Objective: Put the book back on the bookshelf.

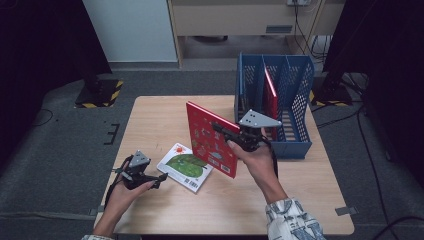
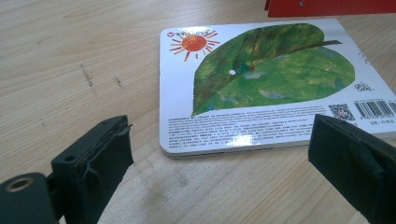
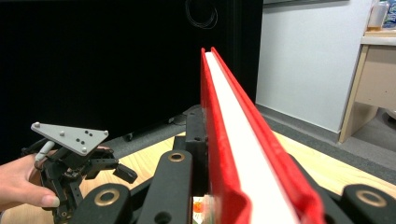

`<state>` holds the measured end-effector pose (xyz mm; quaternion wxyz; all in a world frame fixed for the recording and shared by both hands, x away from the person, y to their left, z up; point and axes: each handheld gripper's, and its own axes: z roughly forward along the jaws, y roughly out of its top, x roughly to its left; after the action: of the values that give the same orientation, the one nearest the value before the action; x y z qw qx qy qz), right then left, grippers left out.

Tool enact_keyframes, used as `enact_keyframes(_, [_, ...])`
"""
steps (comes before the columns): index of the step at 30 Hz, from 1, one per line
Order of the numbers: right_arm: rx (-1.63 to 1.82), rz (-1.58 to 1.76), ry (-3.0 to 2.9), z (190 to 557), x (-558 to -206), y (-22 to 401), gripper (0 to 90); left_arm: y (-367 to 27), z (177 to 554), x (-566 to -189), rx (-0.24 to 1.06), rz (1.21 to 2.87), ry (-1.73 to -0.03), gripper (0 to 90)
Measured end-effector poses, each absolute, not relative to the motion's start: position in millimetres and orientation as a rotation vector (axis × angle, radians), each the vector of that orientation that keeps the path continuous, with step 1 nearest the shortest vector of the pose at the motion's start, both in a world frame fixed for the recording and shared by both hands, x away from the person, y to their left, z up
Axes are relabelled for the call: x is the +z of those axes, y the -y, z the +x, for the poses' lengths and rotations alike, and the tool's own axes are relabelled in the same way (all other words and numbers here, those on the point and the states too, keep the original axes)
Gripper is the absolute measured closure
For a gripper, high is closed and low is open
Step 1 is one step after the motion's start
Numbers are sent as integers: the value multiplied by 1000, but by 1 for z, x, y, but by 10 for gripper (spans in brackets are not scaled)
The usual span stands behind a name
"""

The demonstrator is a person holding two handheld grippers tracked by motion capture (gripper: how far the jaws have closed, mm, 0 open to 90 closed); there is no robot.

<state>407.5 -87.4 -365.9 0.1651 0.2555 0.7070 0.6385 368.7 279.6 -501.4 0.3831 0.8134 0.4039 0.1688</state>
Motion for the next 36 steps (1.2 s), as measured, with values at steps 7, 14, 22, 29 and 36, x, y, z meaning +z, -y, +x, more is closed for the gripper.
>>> enact_keyframes(7, [1817,731,-2006,406,-365,93,797,-279,369,-502,428,2080,-1032,54])
enact_keyframes(14, [1807,746,-1992,402,-362,103,797,-278,369,-503,429,2089,-1027,54])
enact_keyframes(22, [1797,765,-1980,396,-362,116,797,-279,369,-503,432,2093,-1026,54])
enact_keyframes(29, [1791,796,-1963,388,-362,134,797,-279,369,-503,432,2091,-1031,54])
enact_keyframes(36, [1788,829,-1949,379,-360,149,797,-278,368,-503,433,2095,-1031,54])
